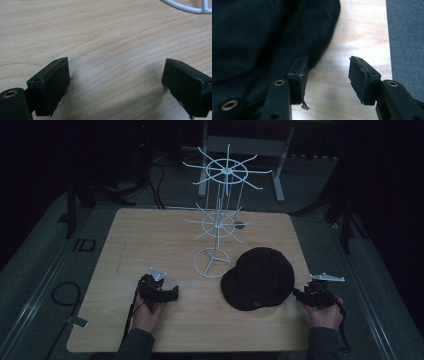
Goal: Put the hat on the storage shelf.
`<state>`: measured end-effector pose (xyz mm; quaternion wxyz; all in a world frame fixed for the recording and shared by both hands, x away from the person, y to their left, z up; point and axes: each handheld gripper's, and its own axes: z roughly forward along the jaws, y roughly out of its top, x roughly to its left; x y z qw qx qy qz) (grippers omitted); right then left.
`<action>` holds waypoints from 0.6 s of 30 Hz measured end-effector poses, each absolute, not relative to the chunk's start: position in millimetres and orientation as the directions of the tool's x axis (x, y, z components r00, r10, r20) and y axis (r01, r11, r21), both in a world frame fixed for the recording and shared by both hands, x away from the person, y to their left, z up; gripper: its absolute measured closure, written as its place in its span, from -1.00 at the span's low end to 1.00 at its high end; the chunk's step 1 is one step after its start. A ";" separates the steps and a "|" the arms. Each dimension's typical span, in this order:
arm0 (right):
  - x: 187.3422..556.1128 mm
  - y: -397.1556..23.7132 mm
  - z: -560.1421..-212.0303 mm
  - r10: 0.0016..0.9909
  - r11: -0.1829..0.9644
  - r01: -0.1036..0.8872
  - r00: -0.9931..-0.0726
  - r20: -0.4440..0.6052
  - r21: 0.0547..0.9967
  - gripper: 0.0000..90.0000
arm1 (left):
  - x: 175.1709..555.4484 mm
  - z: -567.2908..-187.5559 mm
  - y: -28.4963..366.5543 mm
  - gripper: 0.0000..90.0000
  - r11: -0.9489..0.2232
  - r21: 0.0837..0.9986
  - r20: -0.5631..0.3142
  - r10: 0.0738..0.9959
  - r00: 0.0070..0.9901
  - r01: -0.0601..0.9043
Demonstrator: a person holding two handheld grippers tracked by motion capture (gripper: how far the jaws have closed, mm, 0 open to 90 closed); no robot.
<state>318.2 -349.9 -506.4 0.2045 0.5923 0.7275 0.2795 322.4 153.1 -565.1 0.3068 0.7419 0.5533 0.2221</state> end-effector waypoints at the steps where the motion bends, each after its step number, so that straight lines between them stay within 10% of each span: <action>1: 319.4 -348.3 -503.4 0.975 0.145 0.741 -0.219 0.032 0.655 0.09 | 322.3 -565.1 153.0 -0.81 -0.200 0.701 -0.009 0.957 0.289 0.685; 18: 383.3 -326.0 -500.4 0.973 0.180 0.796 -0.230 0.014 0.577 0.00 | 322.2 -565.0 151.6 -0.81 -0.203 0.700 -0.009 0.956 0.292 0.685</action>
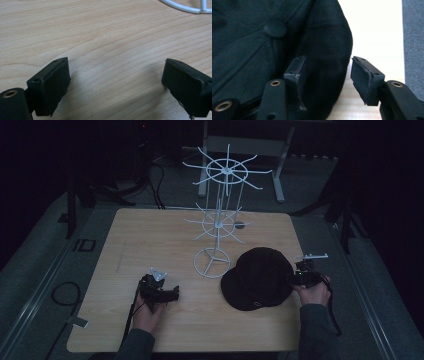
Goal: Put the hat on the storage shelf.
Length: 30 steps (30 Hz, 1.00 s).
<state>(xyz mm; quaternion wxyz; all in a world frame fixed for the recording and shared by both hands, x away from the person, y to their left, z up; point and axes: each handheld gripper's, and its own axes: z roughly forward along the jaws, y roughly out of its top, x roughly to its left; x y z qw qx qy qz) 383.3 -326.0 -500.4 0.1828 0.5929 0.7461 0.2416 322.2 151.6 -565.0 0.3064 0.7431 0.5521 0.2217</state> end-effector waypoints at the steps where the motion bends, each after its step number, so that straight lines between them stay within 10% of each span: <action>1: 387.4 -325.2 -502.7 0.973 0.183 0.803 -0.230 0.012 0.567 -0.01 | 322.2 -565.0 151.6 -0.81 -0.203 0.700 -0.009 0.956 0.292 0.685; 17: 416.0 -314.3 -527.4 0.982 0.166 0.888 -0.187 0.006 0.428 -0.06 | 322.0 -565.0 150.5 -0.81 -0.202 0.700 -0.008 0.957 0.291 0.685; 23: 419.2 -309.1 -526.0 0.982 0.167 0.879 -0.189 0.005 0.446 0.58 | 321.9 -565.0 150.2 -0.81 -0.203 0.700 -0.008 0.956 0.292 0.684; 30: 421.5 -308.5 -525.1 0.985 0.150 0.888 -0.173 0.013 0.435 0.68 | 321.8 -565.0 150.2 -0.81 -0.209 0.700 -0.006 0.955 0.298 0.683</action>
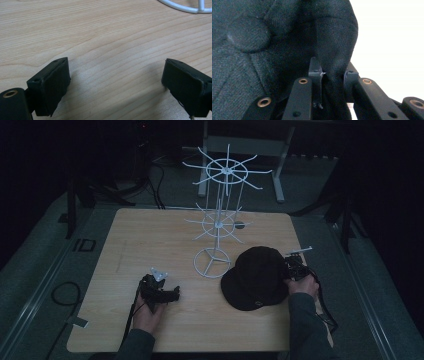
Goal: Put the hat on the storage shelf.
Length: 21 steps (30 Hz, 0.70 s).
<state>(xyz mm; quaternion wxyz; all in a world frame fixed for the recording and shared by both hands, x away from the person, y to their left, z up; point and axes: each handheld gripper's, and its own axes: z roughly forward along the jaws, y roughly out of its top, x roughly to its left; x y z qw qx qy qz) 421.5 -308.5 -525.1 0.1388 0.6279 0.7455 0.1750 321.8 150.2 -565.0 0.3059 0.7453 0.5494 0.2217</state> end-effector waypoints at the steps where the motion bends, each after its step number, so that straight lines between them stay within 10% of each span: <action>1: 421.3 -309.1 -525.3 0.985 0.146 0.887 -0.170 0.015 0.439 0.69 | 321.9 -565.0 150.2 -0.81 -0.209 0.700 -0.006 0.954 0.298 0.683; 21: 404.2 -320.2 -496.5 0.980 0.072 0.745 -0.178 0.093 0.664 0.72 | 322.1 -564.9 148.9 -0.81 -0.213 0.699 -0.006 0.953 0.303 0.683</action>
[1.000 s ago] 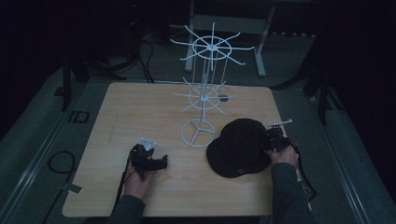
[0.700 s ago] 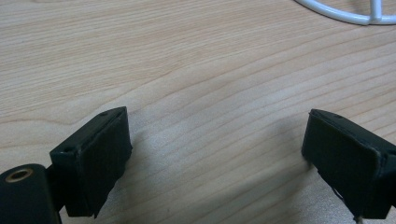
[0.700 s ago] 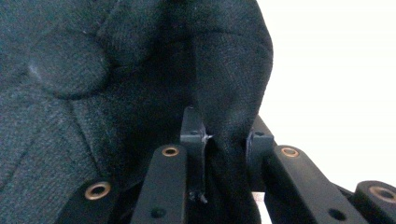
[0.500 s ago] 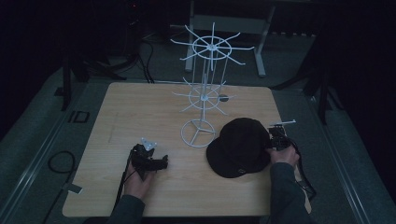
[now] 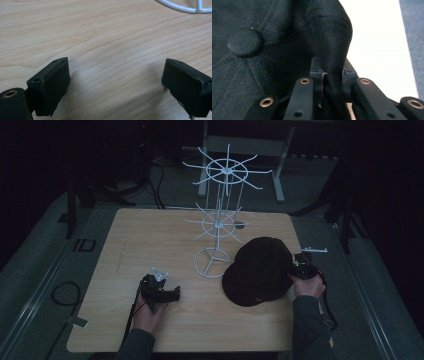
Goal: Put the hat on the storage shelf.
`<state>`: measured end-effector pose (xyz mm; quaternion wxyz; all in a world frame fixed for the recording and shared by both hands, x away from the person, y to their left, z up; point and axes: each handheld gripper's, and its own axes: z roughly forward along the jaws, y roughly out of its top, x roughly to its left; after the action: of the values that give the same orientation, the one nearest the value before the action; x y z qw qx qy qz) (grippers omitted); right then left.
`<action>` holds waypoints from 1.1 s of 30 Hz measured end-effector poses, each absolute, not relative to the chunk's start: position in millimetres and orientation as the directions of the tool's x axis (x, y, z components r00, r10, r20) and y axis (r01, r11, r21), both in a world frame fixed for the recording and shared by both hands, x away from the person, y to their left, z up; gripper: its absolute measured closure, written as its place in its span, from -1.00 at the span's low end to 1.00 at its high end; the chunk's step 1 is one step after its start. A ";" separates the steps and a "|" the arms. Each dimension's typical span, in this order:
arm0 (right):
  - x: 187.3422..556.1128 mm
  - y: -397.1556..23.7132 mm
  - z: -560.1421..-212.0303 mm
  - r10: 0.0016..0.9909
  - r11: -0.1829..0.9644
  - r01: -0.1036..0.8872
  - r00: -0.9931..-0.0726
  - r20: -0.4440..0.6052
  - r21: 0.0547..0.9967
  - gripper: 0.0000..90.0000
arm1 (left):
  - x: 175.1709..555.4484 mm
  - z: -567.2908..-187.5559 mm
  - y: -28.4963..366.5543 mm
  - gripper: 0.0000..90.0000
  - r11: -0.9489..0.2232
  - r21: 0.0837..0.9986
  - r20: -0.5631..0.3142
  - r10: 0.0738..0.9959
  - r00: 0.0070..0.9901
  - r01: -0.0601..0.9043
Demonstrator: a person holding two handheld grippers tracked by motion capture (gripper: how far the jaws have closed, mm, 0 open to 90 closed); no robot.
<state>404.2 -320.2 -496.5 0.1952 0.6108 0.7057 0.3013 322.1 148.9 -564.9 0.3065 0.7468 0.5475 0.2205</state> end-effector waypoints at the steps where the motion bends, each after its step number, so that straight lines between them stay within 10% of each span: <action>1: 403.5 -319.9 -492.2 0.980 0.075 0.730 -0.179 0.083 0.680 0.72 | 322.1 -564.9 148.9 -0.81 -0.213 0.700 -0.006 0.953 0.304 0.682; 33: 389.1 -312.9 -426.0 0.968 0.201 0.506 -0.236 -0.089 0.839 0.72 | 321.9 -565.0 147.9 -0.81 -0.215 0.700 -0.006 0.952 0.306 0.681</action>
<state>389.1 -312.9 -426.0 0.3272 0.5245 0.7023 0.3531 321.9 147.9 -565.0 0.3069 0.7475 0.5463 0.2206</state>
